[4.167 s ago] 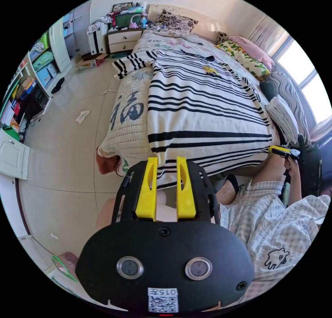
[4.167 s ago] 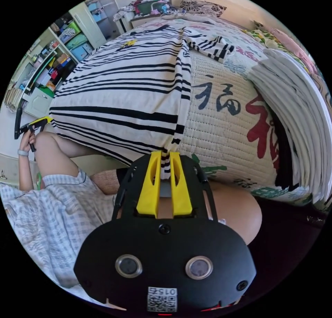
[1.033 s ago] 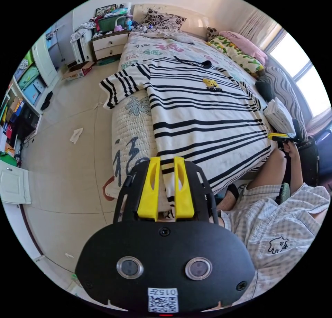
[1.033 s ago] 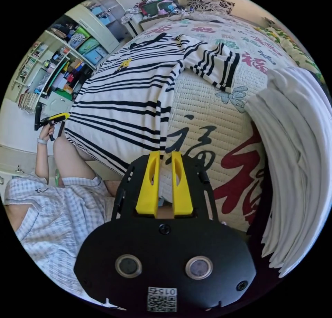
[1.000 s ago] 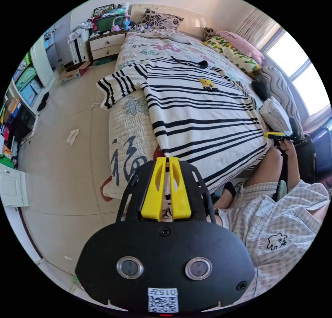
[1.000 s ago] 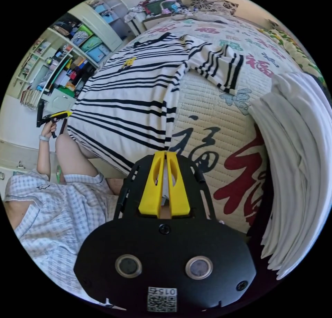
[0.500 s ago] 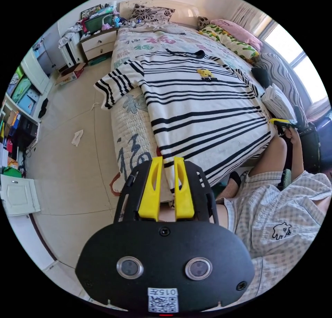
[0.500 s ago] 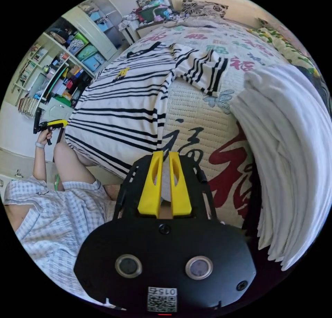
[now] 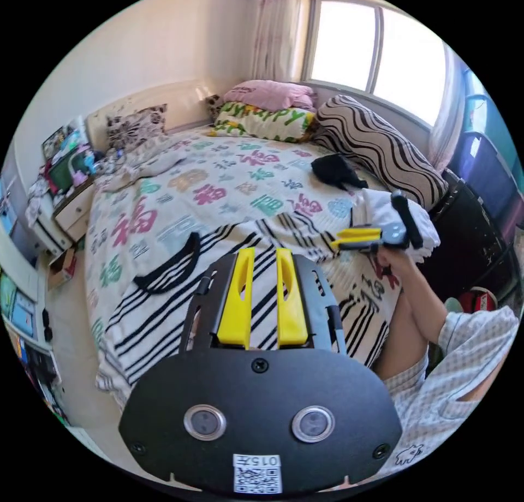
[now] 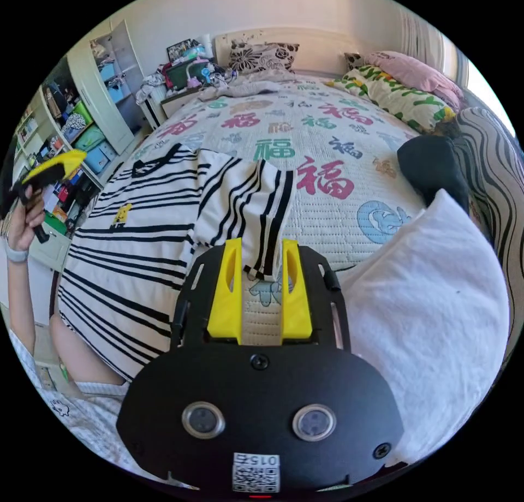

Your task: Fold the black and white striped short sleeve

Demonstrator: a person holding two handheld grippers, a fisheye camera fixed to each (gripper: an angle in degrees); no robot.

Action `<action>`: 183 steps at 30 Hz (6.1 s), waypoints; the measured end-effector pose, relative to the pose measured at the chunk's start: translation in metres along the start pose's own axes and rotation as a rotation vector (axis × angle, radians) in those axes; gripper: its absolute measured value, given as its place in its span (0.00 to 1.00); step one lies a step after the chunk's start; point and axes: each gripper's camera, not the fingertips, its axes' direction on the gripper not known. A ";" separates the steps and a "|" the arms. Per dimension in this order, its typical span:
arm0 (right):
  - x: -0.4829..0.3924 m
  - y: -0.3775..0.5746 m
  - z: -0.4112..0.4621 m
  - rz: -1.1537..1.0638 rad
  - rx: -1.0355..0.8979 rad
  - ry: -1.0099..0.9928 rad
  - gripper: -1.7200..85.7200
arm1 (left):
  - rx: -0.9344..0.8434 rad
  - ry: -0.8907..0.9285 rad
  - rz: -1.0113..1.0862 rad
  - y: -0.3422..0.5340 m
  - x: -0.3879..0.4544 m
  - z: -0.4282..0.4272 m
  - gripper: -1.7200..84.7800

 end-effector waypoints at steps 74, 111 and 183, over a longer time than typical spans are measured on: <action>-0.045 0.003 -0.042 -0.477 0.156 -0.306 0.04 | 0.124 0.110 -0.142 0.024 -0.134 0.086 0.01; -0.009 -0.026 0.068 -0.207 -0.036 -0.362 0.03 | -0.091 0.132 -0.324 0.019 -0.200 0.186 0.06; -0.184 0.029 0.191 -0.594 0.081 -0.203 0.01 | -0.106 -0.154 -0.215 0.083 -0.049 0.024 0.10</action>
